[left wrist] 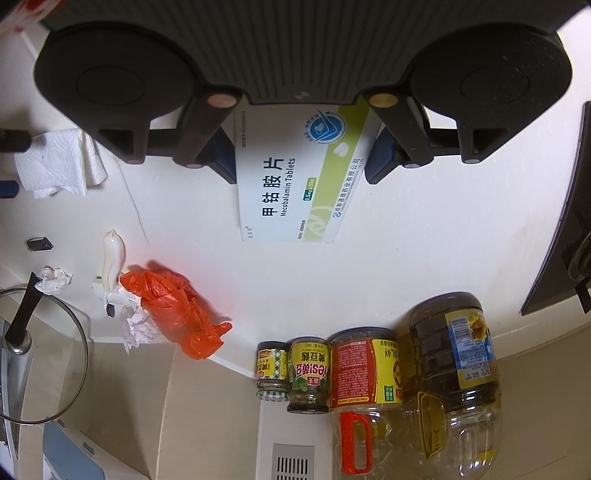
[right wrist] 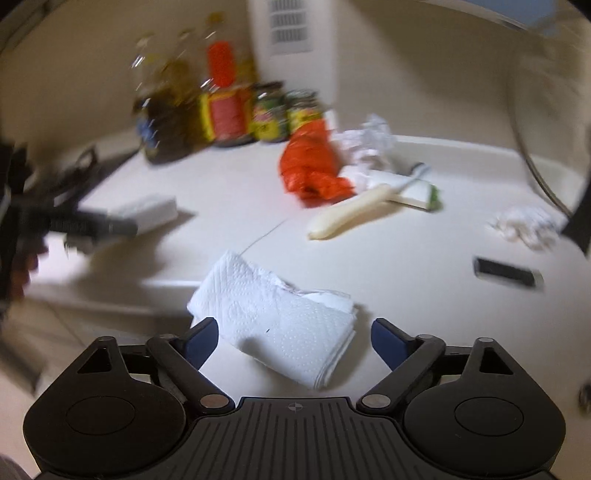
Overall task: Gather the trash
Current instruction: 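Lift the medicine box with the left gripper while the right reaches the white paper towel, then grasp the folded white paper towel with the right gripper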
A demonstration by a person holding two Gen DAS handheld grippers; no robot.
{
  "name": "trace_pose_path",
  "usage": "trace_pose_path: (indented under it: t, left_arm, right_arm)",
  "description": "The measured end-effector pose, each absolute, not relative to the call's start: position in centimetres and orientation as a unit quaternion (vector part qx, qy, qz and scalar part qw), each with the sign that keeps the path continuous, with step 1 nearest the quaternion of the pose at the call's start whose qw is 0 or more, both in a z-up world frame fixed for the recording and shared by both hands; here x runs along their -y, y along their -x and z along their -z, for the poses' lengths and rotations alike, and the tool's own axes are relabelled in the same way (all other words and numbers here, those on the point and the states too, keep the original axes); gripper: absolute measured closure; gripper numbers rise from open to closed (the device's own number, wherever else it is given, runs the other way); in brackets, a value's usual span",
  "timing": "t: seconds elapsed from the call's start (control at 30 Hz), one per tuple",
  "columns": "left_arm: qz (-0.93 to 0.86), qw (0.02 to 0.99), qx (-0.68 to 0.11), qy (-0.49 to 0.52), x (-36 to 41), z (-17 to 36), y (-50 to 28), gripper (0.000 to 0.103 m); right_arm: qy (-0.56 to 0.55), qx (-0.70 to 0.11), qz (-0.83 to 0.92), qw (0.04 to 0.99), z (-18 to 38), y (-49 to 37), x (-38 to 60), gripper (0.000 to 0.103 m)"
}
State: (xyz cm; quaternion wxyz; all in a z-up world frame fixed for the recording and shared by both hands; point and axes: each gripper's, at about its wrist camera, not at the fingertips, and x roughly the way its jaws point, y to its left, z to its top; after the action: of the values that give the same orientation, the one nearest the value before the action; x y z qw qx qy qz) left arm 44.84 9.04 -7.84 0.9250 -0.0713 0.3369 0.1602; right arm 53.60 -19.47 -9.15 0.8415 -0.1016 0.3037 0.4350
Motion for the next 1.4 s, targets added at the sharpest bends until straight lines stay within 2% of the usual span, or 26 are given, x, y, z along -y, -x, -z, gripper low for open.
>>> trace_pose_path:
  t: [0.23,0.4,0.43,0.5,0.77,0.8,1.4]
  left_arm:
    - [-0.160,0.922,-0.344,0.076,-8.9,8.1,-45.2,0.031]
    - [-0.159,0.919,-0.351,0.080,-8.9,8.3,-45.4,0.031]
    - [-0.159,0.919,-0.352,0.081,-8.9,8.3,-45.4,0.031]
    - [-0.158,0.919,-0.352,0.079,-8.9,8.3,-45.4,0.031]
    - [-0.151,0.919,-0.356,0.074,-8.9,8.4,-45.6,0.031]
    - [-0.151,0.919,-0.356,0.073,-8.9,8.4,-45.6,0.031]
    - [-0.127,0.931,-0.336,0.066,-8.2,6.7,-42.4,0.033]
  right_arm:
    - [0.148,-0.302,-0.452,0.826,10.3,-54.2,16.8,0.014]
    - [0.144,-0.305,-0.449,0.827,10.3,-54.4,16.4,0.041]
    - [0.142,-0.305,-0.446,0.829,10.2,-54.5,16.5,0.043]
    - [0.131,-0.307,-0.437,0.835,10.1,-54.8,16.6,0.058]
    - [0.080,-0.318,-0.398,0.857,9.7,-55.1,18.0,0.070]
    - [0.074,-0.320,-0.393,0.859,9.6,-55.0,18.3,0.083]
    - [-0.006,-0.323,-0.353,0.878,7.8,-51.8,20.7,0.085]
